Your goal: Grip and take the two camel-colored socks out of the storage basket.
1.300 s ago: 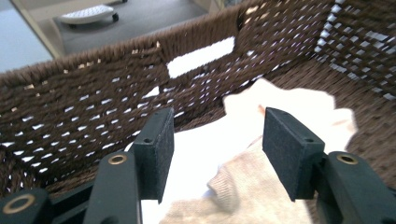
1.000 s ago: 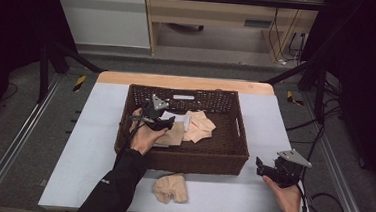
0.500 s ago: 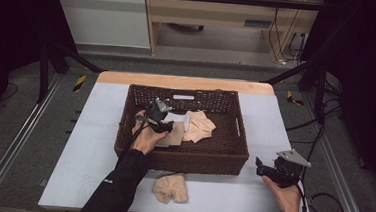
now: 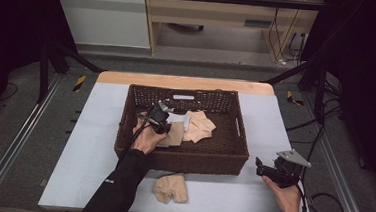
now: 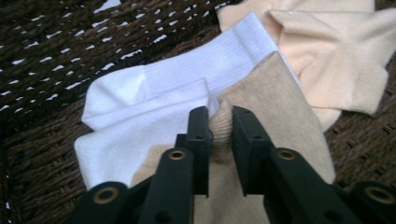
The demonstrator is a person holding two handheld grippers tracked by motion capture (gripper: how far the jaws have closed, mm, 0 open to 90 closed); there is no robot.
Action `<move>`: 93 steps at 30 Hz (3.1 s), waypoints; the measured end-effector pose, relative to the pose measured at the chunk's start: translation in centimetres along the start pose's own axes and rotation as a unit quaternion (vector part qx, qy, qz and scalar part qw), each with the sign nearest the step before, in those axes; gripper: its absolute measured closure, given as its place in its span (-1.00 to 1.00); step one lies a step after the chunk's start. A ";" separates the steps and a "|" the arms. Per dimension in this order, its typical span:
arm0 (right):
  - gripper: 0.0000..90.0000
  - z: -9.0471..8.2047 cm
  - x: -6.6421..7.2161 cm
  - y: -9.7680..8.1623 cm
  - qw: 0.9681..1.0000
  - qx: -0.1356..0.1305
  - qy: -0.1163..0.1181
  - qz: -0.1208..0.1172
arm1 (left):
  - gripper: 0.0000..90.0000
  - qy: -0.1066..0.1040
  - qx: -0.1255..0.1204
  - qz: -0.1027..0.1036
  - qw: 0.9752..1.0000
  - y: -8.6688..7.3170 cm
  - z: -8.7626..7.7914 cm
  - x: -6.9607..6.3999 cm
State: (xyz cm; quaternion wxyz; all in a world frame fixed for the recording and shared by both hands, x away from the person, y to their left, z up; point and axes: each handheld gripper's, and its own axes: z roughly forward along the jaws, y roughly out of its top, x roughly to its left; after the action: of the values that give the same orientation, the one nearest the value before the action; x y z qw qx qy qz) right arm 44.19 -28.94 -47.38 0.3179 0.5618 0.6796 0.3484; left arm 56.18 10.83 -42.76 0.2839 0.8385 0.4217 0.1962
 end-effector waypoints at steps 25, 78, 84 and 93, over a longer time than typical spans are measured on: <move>-0.88 0.0 -0.1 0.0 1.000 0.000 -0.003 -0.004 | 0.86 -0.067 -0.202 -0.028 0.977 1.0 -5.9 -0.4; -0.88 -0.2 0.0 -0.1 1.000 0.000 -0.006 -0.006 | 0.85 -0.169 -0.294 0.022 0.941 -8.3 -20.2 -6.8; -0.88 -0.2 0.0 -0.1 1.000 0.000 -0.006 -0.005 | 0.85 -0.179 -0.271 0.022 0.946 -9.4 -19.1 -7.3; -0.88 -0.2 0.0 -0.1 1.000 0.001 -0.006 -0.005 | 0.85 -0.189 -0.229 0.012 0.955 -11.4 -16.6 -7.8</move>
State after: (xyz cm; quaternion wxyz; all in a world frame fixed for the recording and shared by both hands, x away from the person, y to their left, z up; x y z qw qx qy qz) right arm 43.94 -28.98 -47.34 0.3232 0.5605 0.6810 0.3430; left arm 35.55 15.07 -38.11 0.5400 0.7780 0.2941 0.1291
